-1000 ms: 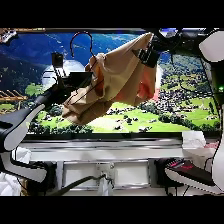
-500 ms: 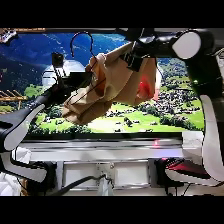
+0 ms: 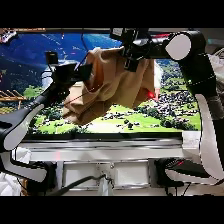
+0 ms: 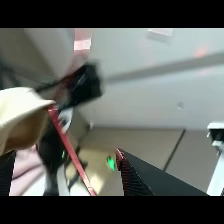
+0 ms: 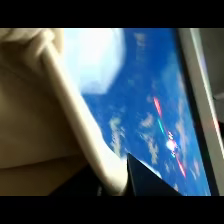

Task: Fold the clothes and pants, and hang the long-sleeved shirts on hangers.

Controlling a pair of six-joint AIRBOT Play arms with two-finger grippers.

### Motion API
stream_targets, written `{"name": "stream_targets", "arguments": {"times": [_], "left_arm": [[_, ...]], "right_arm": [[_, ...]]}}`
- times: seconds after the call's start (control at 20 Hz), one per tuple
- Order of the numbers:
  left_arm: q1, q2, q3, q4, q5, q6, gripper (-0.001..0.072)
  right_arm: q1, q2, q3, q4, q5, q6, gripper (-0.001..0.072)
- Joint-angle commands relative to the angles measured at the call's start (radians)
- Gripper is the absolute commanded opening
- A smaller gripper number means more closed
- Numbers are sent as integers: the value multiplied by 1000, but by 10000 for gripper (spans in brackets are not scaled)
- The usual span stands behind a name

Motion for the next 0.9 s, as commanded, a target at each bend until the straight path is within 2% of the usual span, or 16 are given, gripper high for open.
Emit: {"name": "stream_targets", "arguments": {"times": [0.0,0.15,0.3,0.4,0.5,0.55,0.6,0.7,0.75,0.8,0.85], "left_arm": [[19,-1,0,-232,22,-1,700],[63,0,0,-375,85,38,700],[118,11,6,-478,272,75,698],[171,38,48,-438,392,167,689],[233,90,122,-354,579,259,607],[273,129,171,-276,714,298,555],[314,172,220,-175,856,312,462],[399,289,320,165,1197,312,208],[420,370,351,402,1406,312,75],[417,449,356,579,1640,301,65],[399,529,344,670,1896,263,60]], "right_arm": [[2,9,1,-6,-12,-2,26],[1,17,1,1,1,-2,26],[2,34,0,11,4,-2,26],[2,47,0,18,11,-2,26],[2,60,0,18,22,-1,26],[2,66,0,18,30,0,26],[2,69,1,19,31,15,26],[2,73,0,22,32,54,27],[2,73,0,24,32,82,27],[2,73,0,33,32,113,27],[2,73,0,40,29,136,27]]}}
